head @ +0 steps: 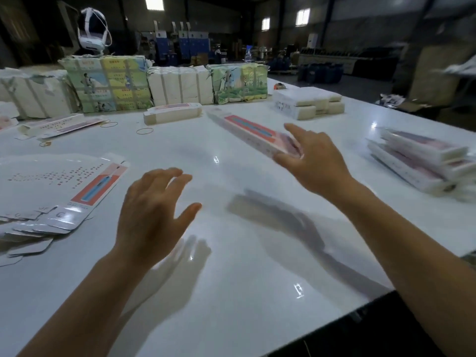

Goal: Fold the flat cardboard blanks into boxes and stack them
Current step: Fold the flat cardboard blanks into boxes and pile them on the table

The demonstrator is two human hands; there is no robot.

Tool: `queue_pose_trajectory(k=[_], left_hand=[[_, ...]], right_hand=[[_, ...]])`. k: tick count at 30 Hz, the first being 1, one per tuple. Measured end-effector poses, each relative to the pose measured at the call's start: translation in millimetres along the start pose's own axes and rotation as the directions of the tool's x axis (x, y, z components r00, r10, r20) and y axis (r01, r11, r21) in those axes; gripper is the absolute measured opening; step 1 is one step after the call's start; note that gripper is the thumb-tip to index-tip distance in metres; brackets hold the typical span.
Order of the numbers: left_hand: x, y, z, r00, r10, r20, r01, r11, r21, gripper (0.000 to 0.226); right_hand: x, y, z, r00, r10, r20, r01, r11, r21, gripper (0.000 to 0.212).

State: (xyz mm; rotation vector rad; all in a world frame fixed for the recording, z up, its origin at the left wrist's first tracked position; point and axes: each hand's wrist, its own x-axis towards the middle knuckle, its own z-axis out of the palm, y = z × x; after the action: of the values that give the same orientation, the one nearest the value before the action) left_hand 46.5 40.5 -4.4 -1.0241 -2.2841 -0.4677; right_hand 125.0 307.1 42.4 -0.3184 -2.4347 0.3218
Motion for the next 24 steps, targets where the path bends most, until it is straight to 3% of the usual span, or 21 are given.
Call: queue_pose_trajectory(k=[4,7,11,17,20,22,24], left_hand=[[-6.4,-0.2,16.0,0.98,-0.129,0.15,0.144,0.985,-0.09,0.028],[-3.7,6.5,25.6,0.945,-0.205,0.255,0.244,0.96,-0.134,0.019],[-2.0,6.6,33.0,0.93,-0.178,0.32,0.242,0.955,-0.17,0.013],[-1.4,4.9,32.8,0.935,-0.137,0.326,0.21,0.957,-0.201,0.026],[-1.2,5.9,33.1,0.937,-0.141,0.321,0.213,0.956,-0.203,0.022],[-1.7,5.9,33.7,0.938,-0.146,0.313,0.218,0.954,-0.207,0.018],[-2.1,5.8,34.6,0.941,-0.145,0.307,0.215,0.954,-0.208,0.019]], right_hand=[[1.0,106.3,-52.6,0.927,0.264,-0.267,-0.311,0.938,-0.152,0.05],[-23.8,175.1,-68.3,0.855,0.436,-0.281,-0.509,0.808,-0.295,0.046],[-56.9,219.9,-59.2,0.827,0.5,-0.256,-0.55,0.629,-0.549,0.038],[-65.4,227.7,-55.0,0.741,0.601,-0.299,-0.661,0.577,-0.48,0.038],[-50.4,192.8,-49.1,0.747,0.562,-0.356,-0.663,0.671,-0.332,0.042],[-34.9,154.5,-40.1,0.833,0.461,-0.306,-0.534,0.816,-0.223,0.04],[-19.7,108.2,-25.6,0.943,0.29,-0.161,-0.32,0.925,-0.204,0.032]])
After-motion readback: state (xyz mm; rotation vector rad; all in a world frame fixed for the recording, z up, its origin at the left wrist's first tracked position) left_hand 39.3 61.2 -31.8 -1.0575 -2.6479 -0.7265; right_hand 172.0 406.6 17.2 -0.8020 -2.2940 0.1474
